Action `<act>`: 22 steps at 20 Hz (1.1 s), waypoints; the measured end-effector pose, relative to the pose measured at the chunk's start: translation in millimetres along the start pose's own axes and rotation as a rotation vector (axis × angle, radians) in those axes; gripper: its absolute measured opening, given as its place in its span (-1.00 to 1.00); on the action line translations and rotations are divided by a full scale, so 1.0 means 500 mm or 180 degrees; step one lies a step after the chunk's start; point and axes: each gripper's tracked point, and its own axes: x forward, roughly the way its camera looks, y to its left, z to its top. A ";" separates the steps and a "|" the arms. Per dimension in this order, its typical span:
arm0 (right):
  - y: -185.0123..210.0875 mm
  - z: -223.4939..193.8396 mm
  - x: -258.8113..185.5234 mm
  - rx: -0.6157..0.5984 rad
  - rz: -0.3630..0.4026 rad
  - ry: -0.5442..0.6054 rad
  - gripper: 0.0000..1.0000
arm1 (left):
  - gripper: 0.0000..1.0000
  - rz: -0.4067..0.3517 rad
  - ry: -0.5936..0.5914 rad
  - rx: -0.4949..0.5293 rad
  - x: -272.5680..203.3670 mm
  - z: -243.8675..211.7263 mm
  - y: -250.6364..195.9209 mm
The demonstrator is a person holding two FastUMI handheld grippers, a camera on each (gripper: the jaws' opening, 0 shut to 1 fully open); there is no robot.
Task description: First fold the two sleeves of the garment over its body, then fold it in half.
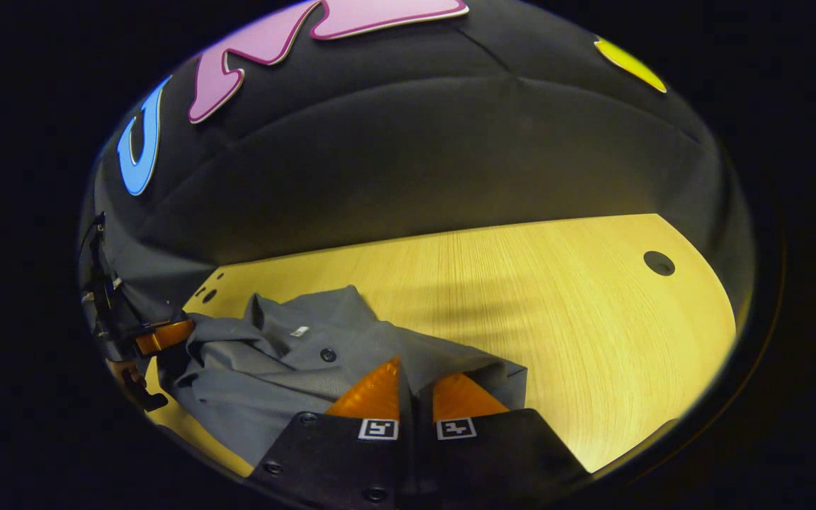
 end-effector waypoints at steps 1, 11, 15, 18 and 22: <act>0.001 -0.003 0.001 -0.0025 0.0004 0.0012 -0.89 | -0.73 0.0004 -0.0007 -0.0074 0.004 -0.005 0.002; 0.025 0.010 -0.061 0.0041 -0.0020 0.0121 -0.29 | 0.72 -0.0308 -0.0319 -0.0038 -0.047 0.046 -0.057; 0.057 0.039 -0.110 0.0028 0.0042 0.0027 0.07 | 0.92 -0.0316 -0.0345 0.0047 -0.093 0.056 -0.065; 0.087 0.064 -0.161 0.0003 0.0079 -0.0101 0.45 | 0.93 -0.0392 -0.0376 0.0056 -0.141 0.069 -0.084; 0.128 0.082 -0.260 -0.0011 0.0159 -0.0239 0.44 | 0.93 -0.0431 -0.0510 -0.0077 -0.249 0.098 -0.096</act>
